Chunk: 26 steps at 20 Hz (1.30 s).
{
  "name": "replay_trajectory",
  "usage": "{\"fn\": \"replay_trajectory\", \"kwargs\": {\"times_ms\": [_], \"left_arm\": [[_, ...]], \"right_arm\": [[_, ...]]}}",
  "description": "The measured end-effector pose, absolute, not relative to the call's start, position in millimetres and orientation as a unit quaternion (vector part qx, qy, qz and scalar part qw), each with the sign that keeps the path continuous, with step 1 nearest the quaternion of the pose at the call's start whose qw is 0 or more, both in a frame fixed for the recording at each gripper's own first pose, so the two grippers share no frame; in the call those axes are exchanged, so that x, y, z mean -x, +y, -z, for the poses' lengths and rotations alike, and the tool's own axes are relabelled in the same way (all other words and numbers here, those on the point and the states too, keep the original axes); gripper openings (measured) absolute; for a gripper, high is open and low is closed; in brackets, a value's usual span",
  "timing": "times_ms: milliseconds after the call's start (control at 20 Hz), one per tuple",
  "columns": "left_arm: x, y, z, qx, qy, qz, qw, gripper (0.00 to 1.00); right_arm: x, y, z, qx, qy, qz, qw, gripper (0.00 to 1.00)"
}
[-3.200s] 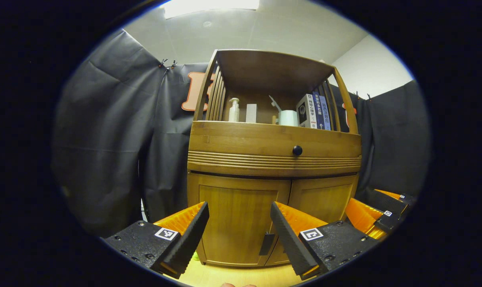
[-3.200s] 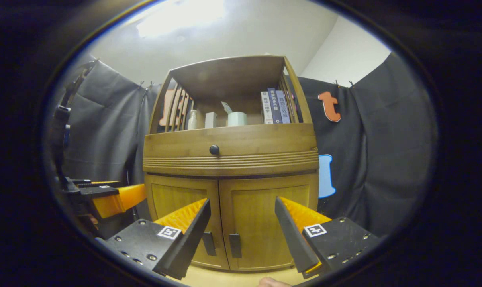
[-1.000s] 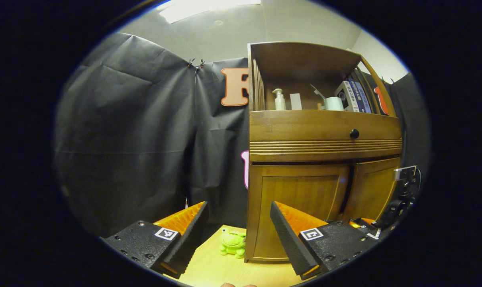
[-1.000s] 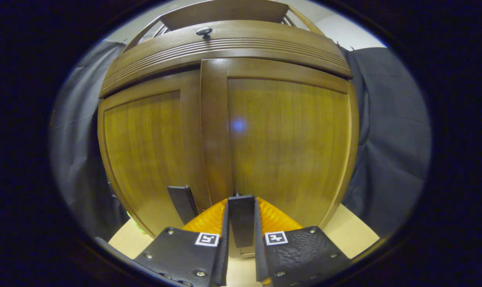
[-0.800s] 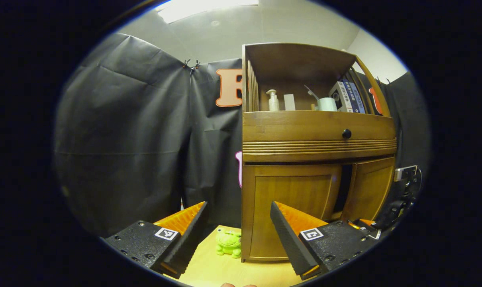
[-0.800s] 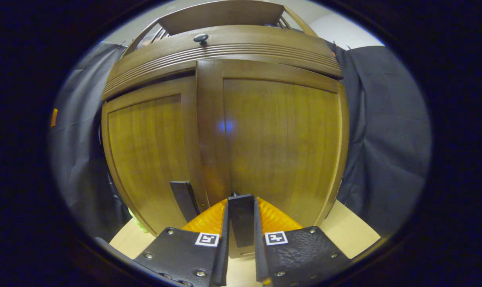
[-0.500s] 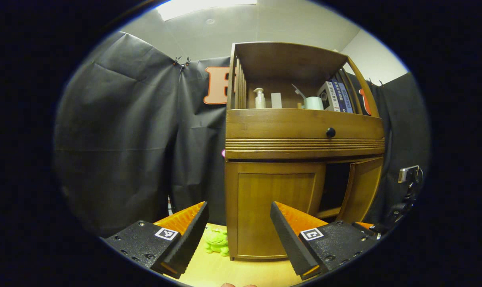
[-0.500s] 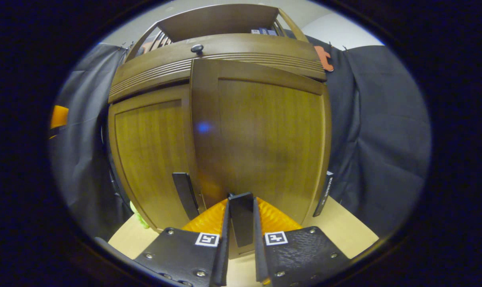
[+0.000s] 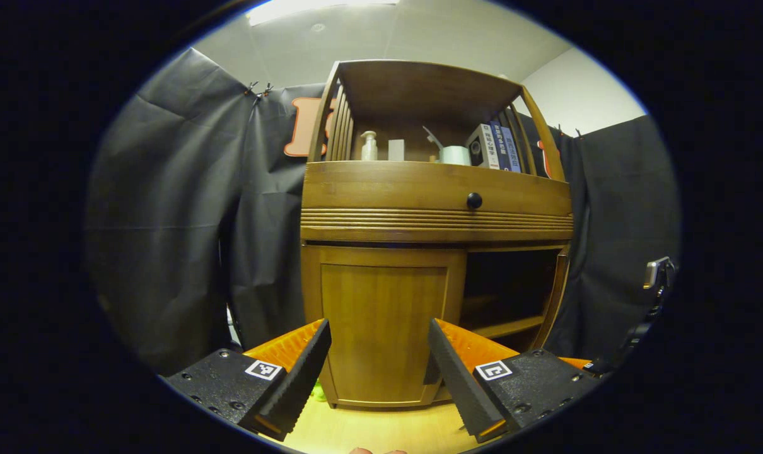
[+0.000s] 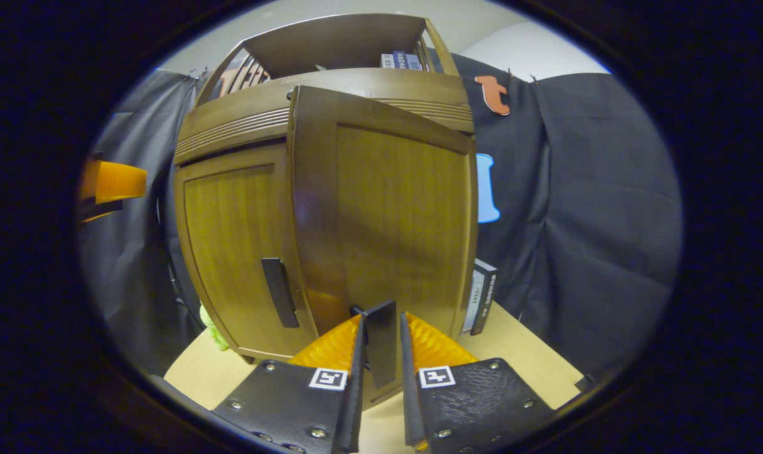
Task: Open the right door of the double-door shoe cabinet with the right hand, and open the left door with the left hand.
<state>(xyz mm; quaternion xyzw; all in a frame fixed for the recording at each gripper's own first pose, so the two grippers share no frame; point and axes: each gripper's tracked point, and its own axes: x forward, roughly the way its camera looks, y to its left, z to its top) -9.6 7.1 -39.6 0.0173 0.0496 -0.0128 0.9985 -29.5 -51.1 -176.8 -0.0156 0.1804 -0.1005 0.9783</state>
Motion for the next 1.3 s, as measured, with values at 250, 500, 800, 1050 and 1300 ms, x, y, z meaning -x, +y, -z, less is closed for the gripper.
{"fn": "replay_trajectory", "kwargs": {"times_ms": [250,500,800,1050,1300], "left_arm": [[2.6,-15.0,47.6,-0.013,0.054,0.039,0.998,0.92],[-4.6,-35.0,60.0,-0.013,0.064,0.061,0.996,0.96],[-11.5,-54.4,69.1,-0.017,0.069,0.079,0.994,0.96],[-16.5,-66.5,77.2,-0.017,0.074,0.089,0.993,0.96],[-27.7,-74.0,91.2,-0.022,0.081,0.09,0.992,0.92]], "right_arm": [[54.0,-76.3,170.6,0.007,0.186,0.13,0.974,0.27],[69.6,-99.4,154.6,0.03,0.172,0.159,0.972,0.27],[87.0,-134.3,142.5,0.034,0.163,0.203,0.965,0.27],[102.0,-171.3,124.9,0.05,0.148,0.236,0.959,0.2],[114.7,-208.5,116.6,0.045,0.147,0.257,0.954,0.19]]}}
